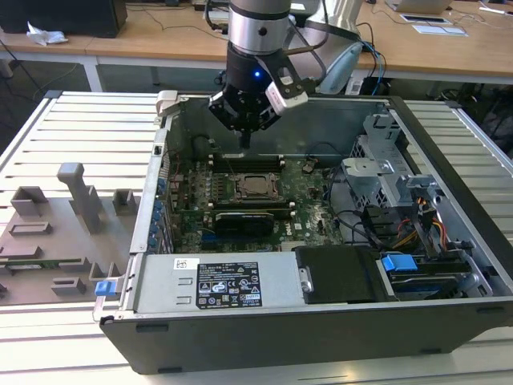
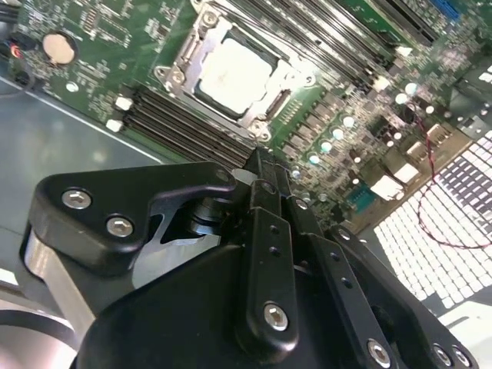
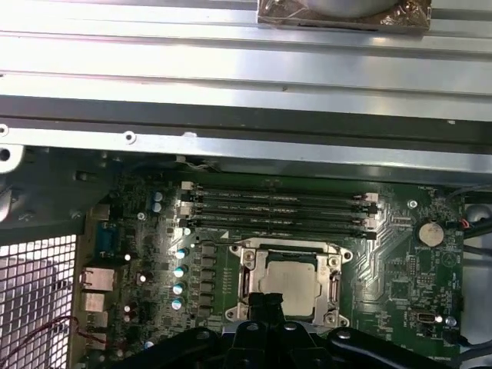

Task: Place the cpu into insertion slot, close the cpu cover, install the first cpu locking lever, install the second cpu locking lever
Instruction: 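Install the first cpu locking lever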

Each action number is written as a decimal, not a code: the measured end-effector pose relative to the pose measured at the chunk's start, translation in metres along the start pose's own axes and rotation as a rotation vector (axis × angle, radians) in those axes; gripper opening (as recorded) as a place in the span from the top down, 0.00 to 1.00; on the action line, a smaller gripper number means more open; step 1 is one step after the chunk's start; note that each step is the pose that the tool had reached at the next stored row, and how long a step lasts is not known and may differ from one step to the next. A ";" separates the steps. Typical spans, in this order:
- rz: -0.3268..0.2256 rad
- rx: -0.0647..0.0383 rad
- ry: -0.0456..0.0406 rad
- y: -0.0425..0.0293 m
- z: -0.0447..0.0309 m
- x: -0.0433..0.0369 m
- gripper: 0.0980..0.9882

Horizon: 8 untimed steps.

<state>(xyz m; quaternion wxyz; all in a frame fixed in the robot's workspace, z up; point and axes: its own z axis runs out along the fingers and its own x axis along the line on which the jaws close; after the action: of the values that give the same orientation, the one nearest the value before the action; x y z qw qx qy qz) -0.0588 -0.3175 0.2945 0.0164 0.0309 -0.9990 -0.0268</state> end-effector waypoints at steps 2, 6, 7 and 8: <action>0.000 0.000 0.0000 0.0003 0.0001 0.0042 0.99; 0.000 0.000 0.0000 0.0007 0.0004 0.0123 0.99; 0.000 0.000 -0.0003 0.0013 0.0011 0.0214 0.99; 0.000 0.000 -0.0003 0.0034 0.0020 0.0291 0.99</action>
<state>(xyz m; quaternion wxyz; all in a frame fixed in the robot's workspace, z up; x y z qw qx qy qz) -0.0881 -0.3158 0.2936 0.0162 0.0309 -0.9990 -0.0268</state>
